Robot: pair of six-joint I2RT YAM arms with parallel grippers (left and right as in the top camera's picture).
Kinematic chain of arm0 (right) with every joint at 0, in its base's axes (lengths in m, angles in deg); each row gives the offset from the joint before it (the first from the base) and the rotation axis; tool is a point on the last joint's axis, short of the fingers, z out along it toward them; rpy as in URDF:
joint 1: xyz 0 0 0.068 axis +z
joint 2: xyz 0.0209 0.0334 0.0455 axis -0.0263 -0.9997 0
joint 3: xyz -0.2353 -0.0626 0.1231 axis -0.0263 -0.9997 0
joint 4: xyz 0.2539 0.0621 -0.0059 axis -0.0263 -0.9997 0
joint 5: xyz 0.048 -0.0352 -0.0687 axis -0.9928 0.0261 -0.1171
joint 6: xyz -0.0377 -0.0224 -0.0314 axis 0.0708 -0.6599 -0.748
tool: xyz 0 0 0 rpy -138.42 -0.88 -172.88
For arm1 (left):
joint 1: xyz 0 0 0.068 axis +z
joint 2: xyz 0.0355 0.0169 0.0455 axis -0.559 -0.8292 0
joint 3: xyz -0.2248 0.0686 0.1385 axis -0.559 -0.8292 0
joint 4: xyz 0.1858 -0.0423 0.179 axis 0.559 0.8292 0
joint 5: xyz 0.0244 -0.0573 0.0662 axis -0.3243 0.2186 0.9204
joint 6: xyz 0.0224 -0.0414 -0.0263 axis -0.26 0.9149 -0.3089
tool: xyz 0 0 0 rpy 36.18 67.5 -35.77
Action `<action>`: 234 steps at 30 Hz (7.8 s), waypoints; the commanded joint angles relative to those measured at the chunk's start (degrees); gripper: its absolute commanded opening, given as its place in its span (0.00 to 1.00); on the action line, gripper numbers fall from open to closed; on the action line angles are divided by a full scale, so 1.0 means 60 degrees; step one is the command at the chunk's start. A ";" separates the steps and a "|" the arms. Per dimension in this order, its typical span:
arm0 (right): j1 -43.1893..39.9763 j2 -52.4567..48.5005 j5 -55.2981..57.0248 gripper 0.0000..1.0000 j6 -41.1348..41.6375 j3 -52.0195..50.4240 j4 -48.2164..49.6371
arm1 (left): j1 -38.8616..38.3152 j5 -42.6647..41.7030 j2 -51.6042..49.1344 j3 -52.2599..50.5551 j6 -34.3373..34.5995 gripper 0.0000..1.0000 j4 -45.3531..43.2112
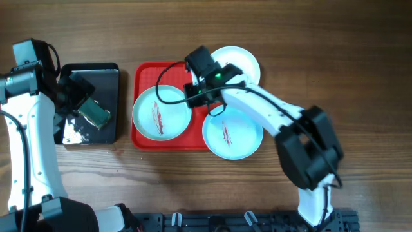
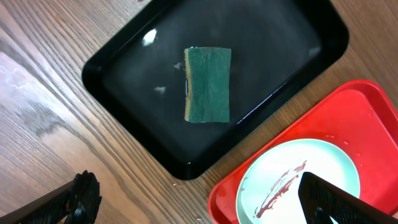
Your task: Clean dirty plates on tray and stack at the side
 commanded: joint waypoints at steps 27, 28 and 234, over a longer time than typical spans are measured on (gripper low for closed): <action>0.0484 -0.1424 0.1264 0.04 0.0200 0.0087 0.0736 | 0.0044 0.0164 -0.1242 -0.1668 0.0233 0.80 -0.2328; 0.0484 -0.1424 0.1260 0.04 0.0197 0.0087 0.0736 | 0.0044 0.0168 -0.1453 -0.1756 0.0321 0.80 -0.2568; -0.9475 0.3577 0.0557 0.04 -0.0510 -0.4164 -0.0157 | -0.2816 -0.1672 -0.3763 0.2164 -0.1155 0.04 -0.0965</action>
